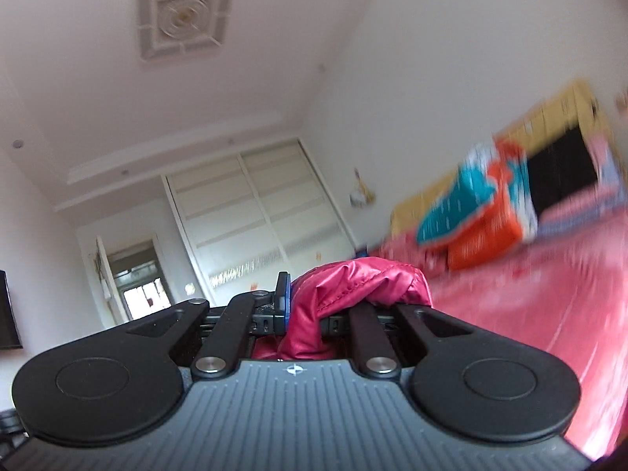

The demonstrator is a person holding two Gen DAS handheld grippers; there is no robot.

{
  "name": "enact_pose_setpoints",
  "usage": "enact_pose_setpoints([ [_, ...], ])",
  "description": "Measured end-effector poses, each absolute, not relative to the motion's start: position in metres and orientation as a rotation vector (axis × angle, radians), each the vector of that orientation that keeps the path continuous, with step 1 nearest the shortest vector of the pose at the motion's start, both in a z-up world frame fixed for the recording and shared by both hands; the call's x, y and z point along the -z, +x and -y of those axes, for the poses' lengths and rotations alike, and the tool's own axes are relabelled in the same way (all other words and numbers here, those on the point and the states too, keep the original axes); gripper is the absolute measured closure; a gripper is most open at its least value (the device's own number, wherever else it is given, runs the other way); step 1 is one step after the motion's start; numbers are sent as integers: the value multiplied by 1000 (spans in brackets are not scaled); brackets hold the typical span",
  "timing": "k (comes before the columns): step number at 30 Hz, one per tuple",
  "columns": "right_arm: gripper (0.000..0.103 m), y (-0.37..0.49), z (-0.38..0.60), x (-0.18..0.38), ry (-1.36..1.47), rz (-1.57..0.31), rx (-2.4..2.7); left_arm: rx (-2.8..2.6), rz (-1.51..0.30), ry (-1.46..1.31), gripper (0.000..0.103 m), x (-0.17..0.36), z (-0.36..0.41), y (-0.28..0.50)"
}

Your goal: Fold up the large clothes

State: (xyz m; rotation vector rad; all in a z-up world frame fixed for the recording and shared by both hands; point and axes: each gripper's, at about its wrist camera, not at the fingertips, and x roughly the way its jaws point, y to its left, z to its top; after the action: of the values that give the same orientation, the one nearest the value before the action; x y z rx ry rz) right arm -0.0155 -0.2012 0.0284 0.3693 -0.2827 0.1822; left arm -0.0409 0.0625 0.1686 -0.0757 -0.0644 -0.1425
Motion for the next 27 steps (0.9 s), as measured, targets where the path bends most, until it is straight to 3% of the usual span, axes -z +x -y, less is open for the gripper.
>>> enact_pose_setpoints([
  [9, 92, -110, 209, -104, 300, 454, -204, 180, 295, -150, 99, -220, -85, -105],
  [17, 92, -135, 218, -148, 276, 499, -252, 215, 419, -118, 99, -254, -86, -141],
  [21, 92, -98, 224, -152, 245, 395, -205, 188, 350, -55, 99, -247, -81, -115],
  [27, 92, 28, 245, -109, 280, 88, -128, 140, 50, -16, 99, -186, -70, -6],
])
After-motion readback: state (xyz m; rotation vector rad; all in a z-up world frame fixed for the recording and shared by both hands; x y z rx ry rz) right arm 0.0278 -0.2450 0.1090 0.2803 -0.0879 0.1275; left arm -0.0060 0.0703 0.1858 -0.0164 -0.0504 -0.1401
